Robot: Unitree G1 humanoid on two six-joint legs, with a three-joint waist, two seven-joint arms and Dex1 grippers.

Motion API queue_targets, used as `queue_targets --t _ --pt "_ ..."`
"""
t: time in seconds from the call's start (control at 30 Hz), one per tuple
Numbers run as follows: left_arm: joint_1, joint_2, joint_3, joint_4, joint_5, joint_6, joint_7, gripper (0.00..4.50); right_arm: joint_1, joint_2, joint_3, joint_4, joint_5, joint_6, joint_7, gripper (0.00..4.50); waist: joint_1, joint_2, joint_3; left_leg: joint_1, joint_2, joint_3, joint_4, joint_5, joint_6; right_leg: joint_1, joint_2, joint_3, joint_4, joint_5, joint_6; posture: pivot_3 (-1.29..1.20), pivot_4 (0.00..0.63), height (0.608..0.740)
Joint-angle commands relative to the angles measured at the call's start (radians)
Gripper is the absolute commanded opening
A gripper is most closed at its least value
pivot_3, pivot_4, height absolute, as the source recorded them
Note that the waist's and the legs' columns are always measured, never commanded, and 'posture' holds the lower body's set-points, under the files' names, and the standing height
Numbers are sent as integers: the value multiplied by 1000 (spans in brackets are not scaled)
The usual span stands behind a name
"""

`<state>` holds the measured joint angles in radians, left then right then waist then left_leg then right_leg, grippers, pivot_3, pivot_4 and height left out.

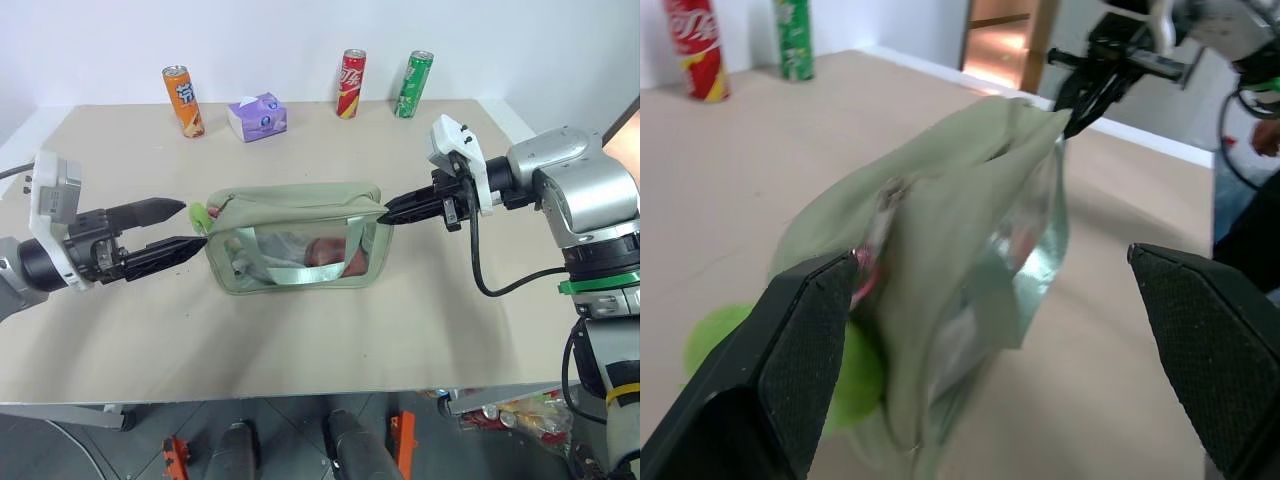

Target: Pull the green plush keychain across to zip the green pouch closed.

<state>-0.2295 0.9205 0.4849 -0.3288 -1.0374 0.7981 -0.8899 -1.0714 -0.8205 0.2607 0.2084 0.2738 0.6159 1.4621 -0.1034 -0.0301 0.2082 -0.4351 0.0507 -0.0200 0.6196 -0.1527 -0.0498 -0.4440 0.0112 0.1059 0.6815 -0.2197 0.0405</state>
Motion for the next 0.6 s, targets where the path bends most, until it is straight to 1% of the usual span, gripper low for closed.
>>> queue_targets --t 0.03,0.17,0.37,0.6 --pt "24 -14 33 44 52 -32 40 4500 3 -4 -48 -48 25 5 -3 17 -1 0 0 0 0 0 0 0 0 0 0 0 0 0 0 0 150 740" --pt "29 -41 -2 110 114 -34 86 4500 16 -5 -51 -60 30 9 -8 17 0 0 0 1 0 0 0 0 0 1 0 0 0 0 0 0 150 740" --pt "17 -69 -55 174 186 -50 82 4500 30 -3 -61 -77 34 20 -15 17 0 -1 0 1 0 0 0 0 0 0 0 0 0 0 0 0 150 740" --pt "-58 -107 -120 270 267 -95 76 4500 59 -12 -77 -110 44 36 -29 17 0 -1 -1 1 0 0 0 0 0 1 0 0 0 0 0 0 150 740"
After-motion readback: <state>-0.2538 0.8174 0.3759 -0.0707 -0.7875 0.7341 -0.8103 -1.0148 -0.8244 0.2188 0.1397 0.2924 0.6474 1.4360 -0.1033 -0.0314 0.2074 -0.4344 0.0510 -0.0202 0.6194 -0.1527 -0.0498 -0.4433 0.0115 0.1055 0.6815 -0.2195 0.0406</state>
